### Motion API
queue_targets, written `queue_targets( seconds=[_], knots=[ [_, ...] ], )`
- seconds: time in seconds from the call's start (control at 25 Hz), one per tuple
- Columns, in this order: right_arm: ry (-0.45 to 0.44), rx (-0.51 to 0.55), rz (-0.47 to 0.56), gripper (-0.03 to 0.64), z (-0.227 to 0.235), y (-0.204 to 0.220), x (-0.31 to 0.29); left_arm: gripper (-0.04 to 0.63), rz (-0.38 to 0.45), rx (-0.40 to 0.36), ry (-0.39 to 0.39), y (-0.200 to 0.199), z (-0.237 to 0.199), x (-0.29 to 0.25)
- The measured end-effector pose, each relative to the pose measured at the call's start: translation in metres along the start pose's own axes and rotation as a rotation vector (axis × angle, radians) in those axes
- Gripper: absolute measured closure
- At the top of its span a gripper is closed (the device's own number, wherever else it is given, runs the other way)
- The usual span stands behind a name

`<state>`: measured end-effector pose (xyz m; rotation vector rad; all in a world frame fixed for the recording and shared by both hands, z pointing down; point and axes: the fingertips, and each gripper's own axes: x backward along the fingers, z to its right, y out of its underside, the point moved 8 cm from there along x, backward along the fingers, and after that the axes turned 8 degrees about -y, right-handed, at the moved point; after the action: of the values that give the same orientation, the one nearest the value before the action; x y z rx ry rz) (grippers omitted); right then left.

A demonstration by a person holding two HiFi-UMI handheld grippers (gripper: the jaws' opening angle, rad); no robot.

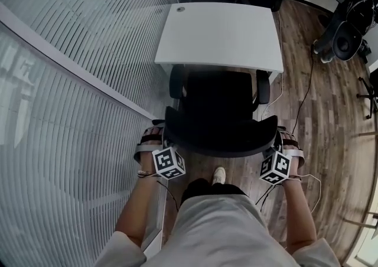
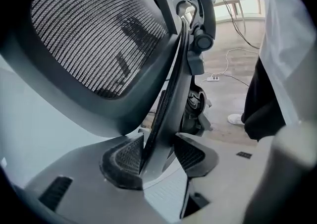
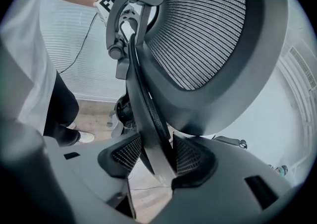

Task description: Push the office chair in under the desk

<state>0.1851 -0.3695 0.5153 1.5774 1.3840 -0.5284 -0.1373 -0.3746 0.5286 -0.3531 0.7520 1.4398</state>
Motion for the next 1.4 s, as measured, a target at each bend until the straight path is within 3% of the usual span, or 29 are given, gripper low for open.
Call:
queue_targets(
  seconds=[1.4],
  knots=[
    [0.024, -0.078, -0.071, 0.4, 0.1, -0.037, -0.094, 0.388, 0.09, -0.057, 0.009, 0.015, -0.094, -0.127]
  ],
)
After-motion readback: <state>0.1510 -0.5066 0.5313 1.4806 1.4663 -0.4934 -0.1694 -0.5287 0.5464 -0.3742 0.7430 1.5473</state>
